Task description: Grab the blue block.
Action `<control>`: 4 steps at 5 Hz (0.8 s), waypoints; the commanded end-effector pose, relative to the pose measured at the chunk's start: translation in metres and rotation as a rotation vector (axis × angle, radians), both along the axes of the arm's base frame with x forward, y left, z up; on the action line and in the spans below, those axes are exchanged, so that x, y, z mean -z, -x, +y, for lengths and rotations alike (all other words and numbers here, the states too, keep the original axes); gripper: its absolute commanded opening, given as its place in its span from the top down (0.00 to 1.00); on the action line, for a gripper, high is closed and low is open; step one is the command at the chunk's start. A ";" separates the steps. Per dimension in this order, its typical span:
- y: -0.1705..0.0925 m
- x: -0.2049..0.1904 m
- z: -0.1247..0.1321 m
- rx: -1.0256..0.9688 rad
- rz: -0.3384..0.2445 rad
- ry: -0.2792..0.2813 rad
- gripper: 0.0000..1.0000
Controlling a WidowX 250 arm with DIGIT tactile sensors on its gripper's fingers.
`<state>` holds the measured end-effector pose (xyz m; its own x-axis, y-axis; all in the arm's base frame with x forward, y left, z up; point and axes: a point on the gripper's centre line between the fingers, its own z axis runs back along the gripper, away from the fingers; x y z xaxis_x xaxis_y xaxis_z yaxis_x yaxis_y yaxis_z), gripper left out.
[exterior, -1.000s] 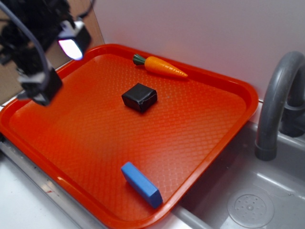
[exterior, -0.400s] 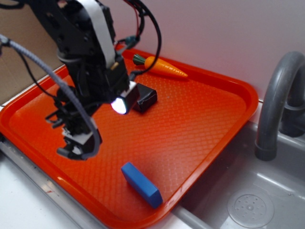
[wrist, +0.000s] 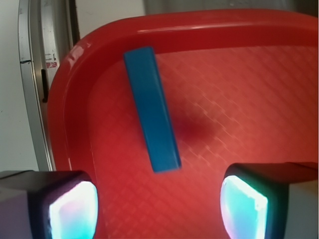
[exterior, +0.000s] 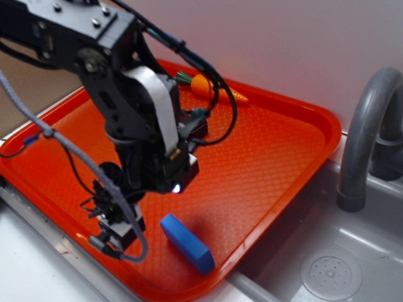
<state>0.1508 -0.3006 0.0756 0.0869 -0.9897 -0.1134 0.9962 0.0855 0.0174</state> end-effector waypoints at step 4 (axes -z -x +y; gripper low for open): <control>0.005 0.024 -0.021 0.076 0.012 0.001 1.00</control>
